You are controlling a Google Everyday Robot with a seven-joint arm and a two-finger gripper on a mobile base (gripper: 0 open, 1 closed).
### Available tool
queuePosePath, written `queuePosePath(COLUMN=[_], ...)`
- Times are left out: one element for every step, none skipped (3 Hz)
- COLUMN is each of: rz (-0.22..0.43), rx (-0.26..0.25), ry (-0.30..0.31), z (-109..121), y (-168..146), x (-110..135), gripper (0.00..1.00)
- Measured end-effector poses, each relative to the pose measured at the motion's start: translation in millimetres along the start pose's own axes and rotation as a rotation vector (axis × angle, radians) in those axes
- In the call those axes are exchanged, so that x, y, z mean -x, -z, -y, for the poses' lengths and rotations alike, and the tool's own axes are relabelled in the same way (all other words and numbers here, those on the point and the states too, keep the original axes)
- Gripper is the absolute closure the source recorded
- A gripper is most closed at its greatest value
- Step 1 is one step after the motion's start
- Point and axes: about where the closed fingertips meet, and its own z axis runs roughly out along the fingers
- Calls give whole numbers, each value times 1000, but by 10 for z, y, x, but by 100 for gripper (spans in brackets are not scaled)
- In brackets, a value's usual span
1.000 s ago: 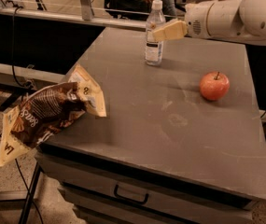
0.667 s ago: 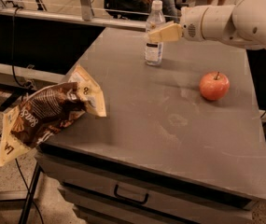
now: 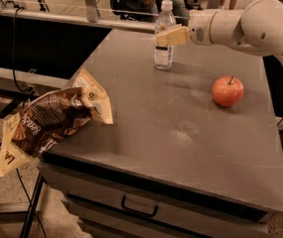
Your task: Move blue plastic bottle near brown chip bag
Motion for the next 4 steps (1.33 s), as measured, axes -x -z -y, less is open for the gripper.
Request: queuePosePath(rz=[7, 20, 34, 47], rx=[14, 27, 34, 62], ry=[-6, -12, -15, -26], z=[9, 28, 51, -36], y=[-95, -164, -145, -17], x=[-28, -34, 14, 164], gripper=[25, 50, 73, 95])
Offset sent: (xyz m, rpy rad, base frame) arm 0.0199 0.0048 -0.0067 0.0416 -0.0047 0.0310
